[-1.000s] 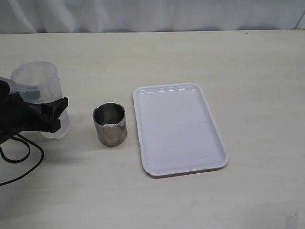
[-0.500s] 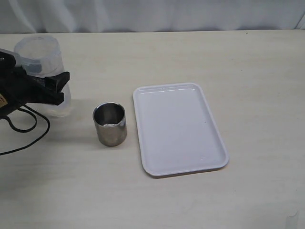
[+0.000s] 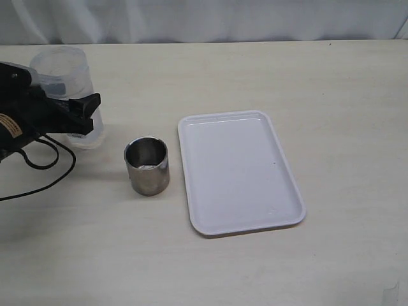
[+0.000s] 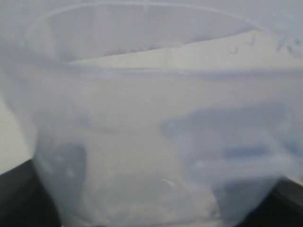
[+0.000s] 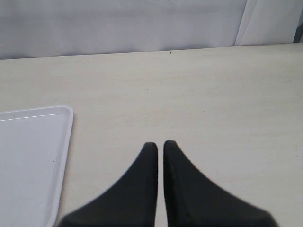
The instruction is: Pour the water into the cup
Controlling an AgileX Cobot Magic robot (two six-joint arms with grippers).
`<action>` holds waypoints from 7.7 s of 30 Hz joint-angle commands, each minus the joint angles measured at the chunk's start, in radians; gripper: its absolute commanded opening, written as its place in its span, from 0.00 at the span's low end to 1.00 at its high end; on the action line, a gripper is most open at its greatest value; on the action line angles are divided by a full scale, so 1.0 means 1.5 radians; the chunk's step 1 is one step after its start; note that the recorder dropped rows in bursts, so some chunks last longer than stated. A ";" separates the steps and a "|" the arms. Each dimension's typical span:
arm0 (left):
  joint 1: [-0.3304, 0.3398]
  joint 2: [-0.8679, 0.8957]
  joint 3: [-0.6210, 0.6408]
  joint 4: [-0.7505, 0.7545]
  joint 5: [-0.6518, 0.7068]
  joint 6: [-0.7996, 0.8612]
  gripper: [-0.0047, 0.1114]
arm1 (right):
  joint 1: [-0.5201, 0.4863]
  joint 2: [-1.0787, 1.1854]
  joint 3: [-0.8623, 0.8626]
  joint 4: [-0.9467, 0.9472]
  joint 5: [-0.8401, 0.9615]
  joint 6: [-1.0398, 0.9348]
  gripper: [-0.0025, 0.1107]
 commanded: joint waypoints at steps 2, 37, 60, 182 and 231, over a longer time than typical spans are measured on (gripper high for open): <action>0.000 0.021 -0.006 -0.002 -0.071 -0.004 0.04 | -0.004 -0.004 0.002 0.001 -0.003 0.001 0.06; 0.000 0.025 -0.006 0.011 -0.055 -0.004 0.04 | -0.004 0.075 0.001 -0.162 -0.638 0.257 0.69; 0.000 0.025 -0.006 0.011 -0.063 -0.004 0.04 | -0.004 0.918 -0.278 -0.625 -1.048 0.243 0.96; 0.000 0.025 -0.006 0.031 -0.091 -0.007 0.04 | 0.375 1.554 -0.765 -0.585 -0.913 0.141 0.96; 0.000 0.025 -0.006 0.032 -0.093 -0.007 0.04 | 0.361 1.580 -0.758 -0.574 -0.943 0.159 0.58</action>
